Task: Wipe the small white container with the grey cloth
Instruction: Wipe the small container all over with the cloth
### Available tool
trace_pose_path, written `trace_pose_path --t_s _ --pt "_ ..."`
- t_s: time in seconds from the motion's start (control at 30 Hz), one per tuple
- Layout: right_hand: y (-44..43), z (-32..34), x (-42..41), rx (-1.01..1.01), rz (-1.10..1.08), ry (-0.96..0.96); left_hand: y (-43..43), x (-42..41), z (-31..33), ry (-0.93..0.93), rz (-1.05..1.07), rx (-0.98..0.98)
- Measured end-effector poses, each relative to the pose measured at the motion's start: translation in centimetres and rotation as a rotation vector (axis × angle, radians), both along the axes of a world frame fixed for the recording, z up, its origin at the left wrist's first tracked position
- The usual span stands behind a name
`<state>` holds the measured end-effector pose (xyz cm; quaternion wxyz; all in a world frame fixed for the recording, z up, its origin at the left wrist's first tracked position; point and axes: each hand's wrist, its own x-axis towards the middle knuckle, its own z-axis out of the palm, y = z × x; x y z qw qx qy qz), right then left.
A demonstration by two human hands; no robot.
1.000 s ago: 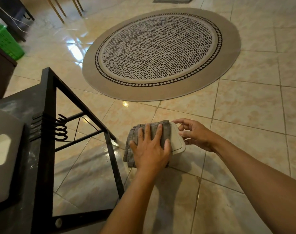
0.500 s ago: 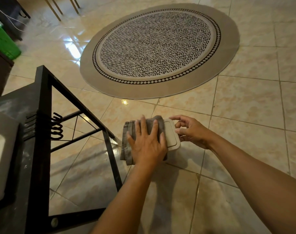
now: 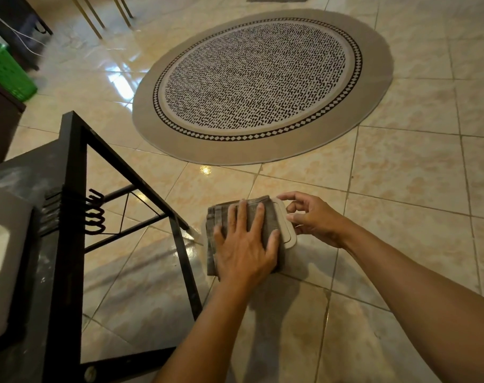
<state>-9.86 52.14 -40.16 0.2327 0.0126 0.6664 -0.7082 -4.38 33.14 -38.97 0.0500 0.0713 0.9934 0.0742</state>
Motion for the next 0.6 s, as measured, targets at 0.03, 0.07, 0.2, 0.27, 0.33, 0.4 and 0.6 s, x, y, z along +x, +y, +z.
trace_pose_path --t_s 0.03,0.07,0.2,0.27,0.33,0.4,0.6 --pt "0.0 0.1 -0.1 0.003 0.009 0.0 0.8 0.2 -0.2 0.01 -0.012 -0.005" --pt "0.0 0.1 -0.1 0.008 0.019 -0.002 1.7 0.1 -0.4 0.021 -0.03 -0.015" --pt "0.2 0.4 -0.2 0.019 0.052 -0.01 1.9 -1.4 -0.9 0.019 -0.012 -0.022" --pt "0.2 0.5 -0.1 0.029 0.053 -0.01 1.1 -0.8 -1.1 0.024 0.043 -0.022" --pt "0.1 0.5 -0.1 0.033 0.05 -0.003 1.1 0.4 -0.9 0.022 0.043 -0.016" --pt "0.1 0.6 -0.1 0.018 0.048 -0.001 2.1 0.8 -0.8 0.012 -0.019 -0.021" --pt "-0.2 0.9 -0.5 0.041 0.058 -0.014 1.3 -1.9 -0.7 -0.005 0.03 -0.001"
